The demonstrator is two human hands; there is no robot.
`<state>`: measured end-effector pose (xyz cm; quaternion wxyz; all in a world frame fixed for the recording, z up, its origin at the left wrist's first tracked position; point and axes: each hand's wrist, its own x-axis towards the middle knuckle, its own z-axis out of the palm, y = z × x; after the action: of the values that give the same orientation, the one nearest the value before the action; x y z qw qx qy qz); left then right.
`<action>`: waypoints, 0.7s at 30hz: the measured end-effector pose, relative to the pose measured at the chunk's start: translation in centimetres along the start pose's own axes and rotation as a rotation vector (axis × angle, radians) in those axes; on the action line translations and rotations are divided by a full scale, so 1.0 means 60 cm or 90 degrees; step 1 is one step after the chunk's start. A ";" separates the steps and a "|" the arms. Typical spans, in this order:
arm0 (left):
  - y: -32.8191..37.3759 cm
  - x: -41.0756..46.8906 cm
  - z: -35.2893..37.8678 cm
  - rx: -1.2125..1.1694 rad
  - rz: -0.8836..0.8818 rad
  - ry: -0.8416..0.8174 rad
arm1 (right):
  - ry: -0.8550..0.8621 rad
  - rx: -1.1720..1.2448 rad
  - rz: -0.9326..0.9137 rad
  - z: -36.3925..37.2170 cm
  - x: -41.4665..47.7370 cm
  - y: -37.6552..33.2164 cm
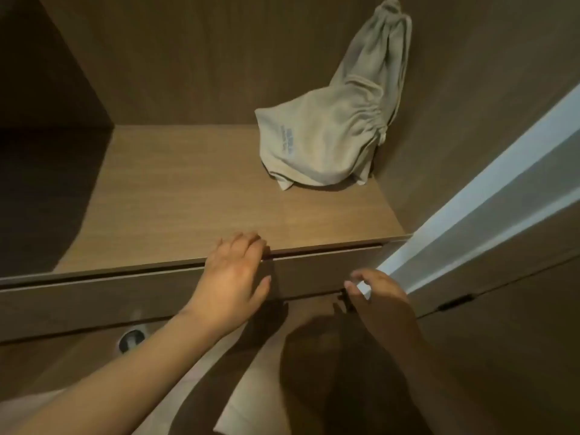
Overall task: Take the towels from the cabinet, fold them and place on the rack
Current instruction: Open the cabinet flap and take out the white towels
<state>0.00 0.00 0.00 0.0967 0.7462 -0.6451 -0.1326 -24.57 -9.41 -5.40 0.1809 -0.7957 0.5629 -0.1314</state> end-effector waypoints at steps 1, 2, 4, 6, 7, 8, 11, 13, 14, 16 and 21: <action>-0.009 0.008 0.021 -0.001 0.014 0.036 | 0.026 -0.007 0.006 0.025 0.009 0.011; -0.016 0.015 0.036 0.012 0.017 0.067 | 0.029 -0.015 0.031 0.043 0.016 0.020; -0.029 0.034 0.060 0.064 0.042 0.113 | 0.072 -0.017 -0.006 0.072 0.036 0.035; -0.035 0.043 0.078 0.095 0.053 0.158 | 0.126 -0.002 -0.044 0.093 0.046 0.047; -0.039 0.045 0.083 0.102 0.058 0.183 | 0.153 0.006 -0.056 0.096 0.052 0.050; -0.039 0.045 0.084 0.104 0.060 0.198 | 0.176 0.016 -0.063 0.098 0.056 0.052; -0.042 0.041 0.092 0.116 0.061 0.217 | 0.231 0.043 -0.063 0.096 0.064 0.051; -0.046 0.040 0.103 0.146 0.061 0.227 | 0.244 0.034 -0.060 0.098 0.066 0.052; -0.047 0.041 0.108 0.160 0.063 0.234 | 0.250 0.022 -0.055 0.098 0.068 0.053; -0.047 0.041 0.113 0.167 0.059 0.242 | 0.241 -0.018 -0.054 0.099 0.071 0.057; -0.042 0.035 0.127 0.175 0.044 0.259 | 0.210 -0.048 -0.055 0.106 0.069 0.058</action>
<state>0.19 -1.52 -8.13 0.1265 0.7410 -0.6497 0.1129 -23.52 -13.47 -12.59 0.0500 -0.7933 0.5545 -0.2463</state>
